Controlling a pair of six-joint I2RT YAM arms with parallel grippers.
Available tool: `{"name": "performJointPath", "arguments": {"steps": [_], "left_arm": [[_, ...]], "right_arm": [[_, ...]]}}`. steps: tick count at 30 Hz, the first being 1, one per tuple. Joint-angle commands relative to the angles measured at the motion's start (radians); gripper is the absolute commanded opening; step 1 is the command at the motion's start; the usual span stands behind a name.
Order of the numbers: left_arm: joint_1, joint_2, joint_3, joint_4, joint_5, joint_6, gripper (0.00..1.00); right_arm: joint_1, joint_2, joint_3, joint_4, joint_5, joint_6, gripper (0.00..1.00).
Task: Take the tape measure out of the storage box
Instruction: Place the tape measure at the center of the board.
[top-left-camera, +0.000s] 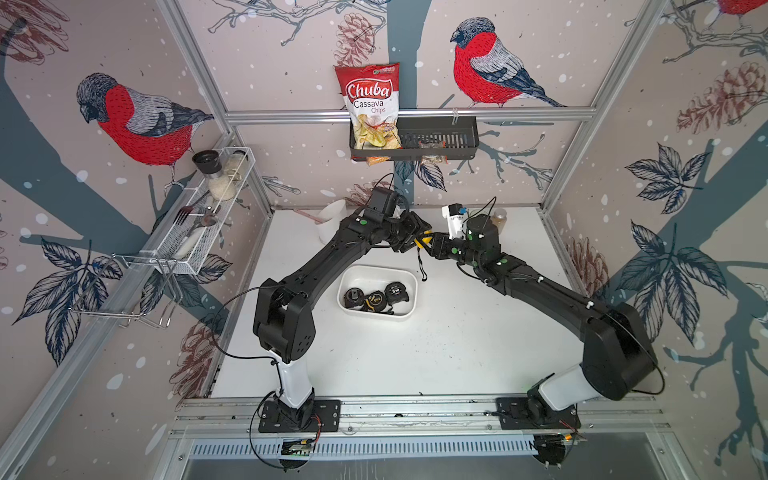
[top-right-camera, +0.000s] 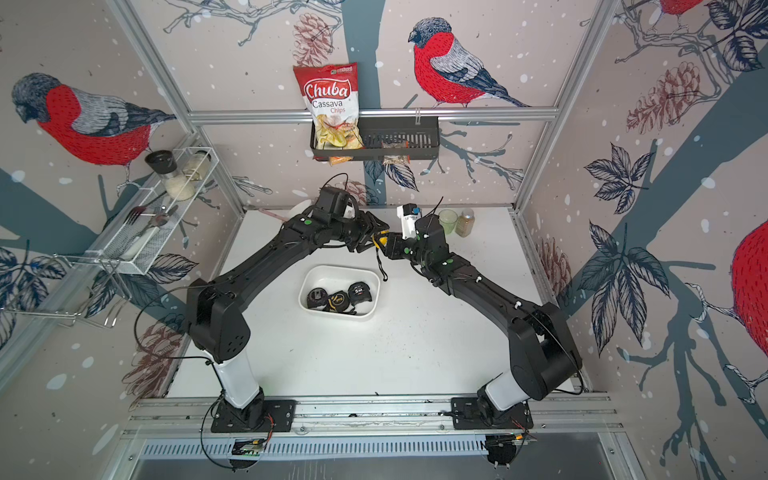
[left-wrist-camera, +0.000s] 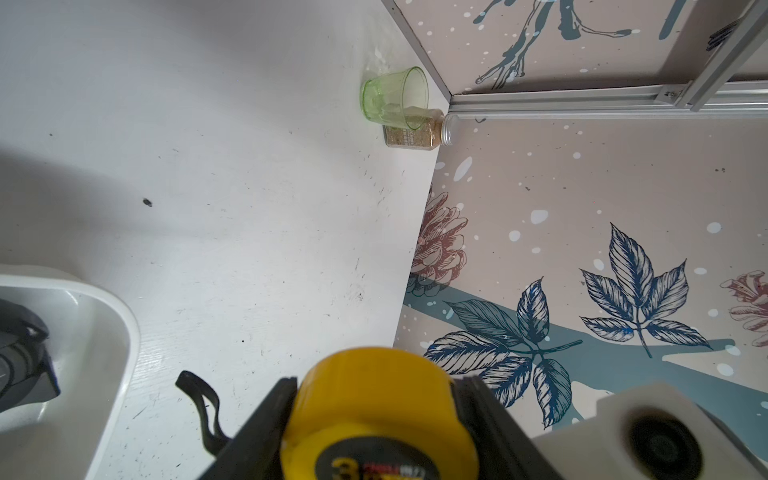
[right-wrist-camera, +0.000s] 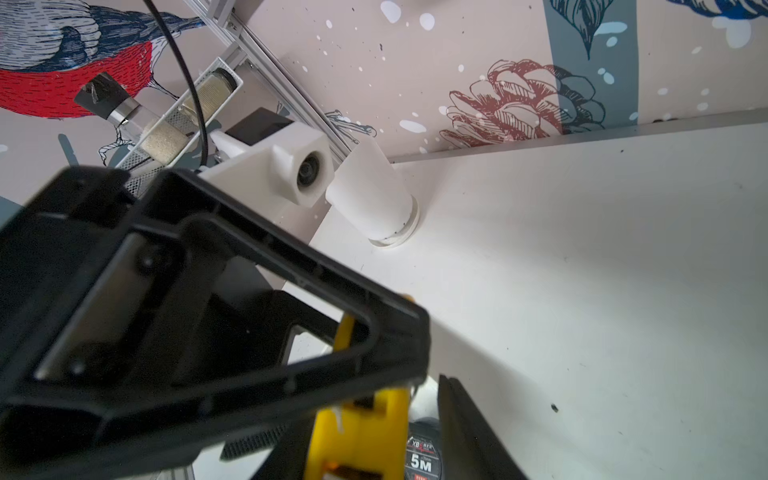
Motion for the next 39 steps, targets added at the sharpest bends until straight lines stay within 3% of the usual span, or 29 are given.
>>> {"name": "performJointPath", "arguments": {"steps": [1,6,7,9,10,14,19,23,28,33,39], "left_arm": [[-0.004,-0.001,-0.012,0.065,0.058,-0.017,0.00],[-0.003,0.003,-0.011,0.073,0.075,-0.019,0.00],[-0.001,0.004,-0.010,0.075,0.075,-0.017,0.00],[0.004,0.002,-0.012,0.077,0.079,-0.012,0.00],[0.006,-0.001,-0.014,0.080,0.081,-0.009,0.00],[0.018,-0.016,-0.030,0.103,0.083,0.003,0.04],[0.018,-0.024,-0.047,0.149,0.091,0.009,0.60],[0.035,-0.026,-0.043,0.148,0.092,0.033,0.82],[0.085,-0.080,-0.111,0.110,0.072,0.101,0.96],[0.118,-0.105,-0.133,-0.030,0.000,0.265,0.97],[0.112,-0.049,-0.023,-0.226,-0.133,0.417,0.97]], "right_arm": [[0.001,0.008,0.007,0.033,0.030,0.003,0.43],[0.000,0.016,0.006,0.037,0.036,0.004,0.33],[-0.001,0.017,0.008,0.036,0.038,0.005,0.27],[-0.003,0.020,0.014,0.028,0.040,0.005,0.03],[-0.004,0.019,0.017,0.023,0.043,0.003,0.00],[-0.004,0.009,0.012,0.019,0.049,-0.002,0.00],[-0.011,0.003,0.019,0.004,0.065,-0.005,0.00],[-0.039,-0.017,0.013,-0.038,0.095,0.018,0.00],[-0.122,-0.073,-0.087,-0.073,0.089,0.071,0.00],[-0.193,-0.043,-0.168,-0.097,0.009,0.131,0.00],[-0.243,0.148,-0.120,-0.193,-0.106,0.186,0.00]]}}
